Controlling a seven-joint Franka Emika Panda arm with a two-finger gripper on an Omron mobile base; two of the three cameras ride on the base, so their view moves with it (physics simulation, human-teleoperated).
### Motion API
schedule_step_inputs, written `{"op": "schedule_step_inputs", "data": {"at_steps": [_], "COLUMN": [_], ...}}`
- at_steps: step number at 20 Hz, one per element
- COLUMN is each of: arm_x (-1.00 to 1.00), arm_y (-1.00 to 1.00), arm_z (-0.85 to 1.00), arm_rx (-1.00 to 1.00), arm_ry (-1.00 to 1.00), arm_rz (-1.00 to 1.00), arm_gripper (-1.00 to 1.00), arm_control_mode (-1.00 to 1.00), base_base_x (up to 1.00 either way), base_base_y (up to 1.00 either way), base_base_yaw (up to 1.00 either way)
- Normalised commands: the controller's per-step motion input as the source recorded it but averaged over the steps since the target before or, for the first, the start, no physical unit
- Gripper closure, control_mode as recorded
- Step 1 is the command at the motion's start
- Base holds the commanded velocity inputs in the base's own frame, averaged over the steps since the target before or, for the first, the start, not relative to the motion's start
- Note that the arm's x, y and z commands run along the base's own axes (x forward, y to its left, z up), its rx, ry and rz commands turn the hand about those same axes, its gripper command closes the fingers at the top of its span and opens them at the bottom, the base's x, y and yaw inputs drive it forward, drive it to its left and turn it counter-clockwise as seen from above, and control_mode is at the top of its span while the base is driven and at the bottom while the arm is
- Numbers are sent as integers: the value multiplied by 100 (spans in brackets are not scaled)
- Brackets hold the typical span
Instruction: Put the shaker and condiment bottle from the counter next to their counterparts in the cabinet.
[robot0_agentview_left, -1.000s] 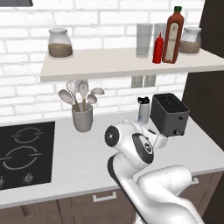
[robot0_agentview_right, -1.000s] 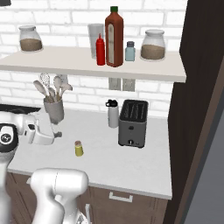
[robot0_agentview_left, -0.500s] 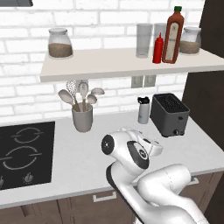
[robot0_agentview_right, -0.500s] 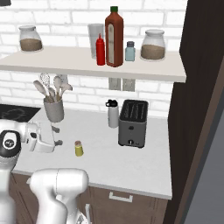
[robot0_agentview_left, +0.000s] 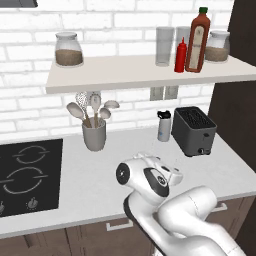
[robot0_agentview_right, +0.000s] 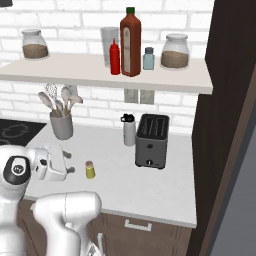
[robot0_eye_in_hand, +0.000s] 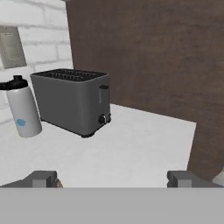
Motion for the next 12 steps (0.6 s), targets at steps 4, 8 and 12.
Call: {"op": "schedule_step_inputs", "data": {"at_steps": [4, 8, 12], "arm_x": [21, 22, 15], "arm_y": [0, 0, 9], "arm_z": [-32, -25, -22], "arm_rx": [0, 0, 0], "arm_ry": [0, 0, 0], "arm_rz": [0, 0, 0], "arm_gripper": [-100, -100, -100], "arm_control_mode": [-100, -100, -100], "base_base_x": [0, 0, 0], "base_base_y": [0, 0, 0], "base_base_yaw": [0, 0, 0]}}
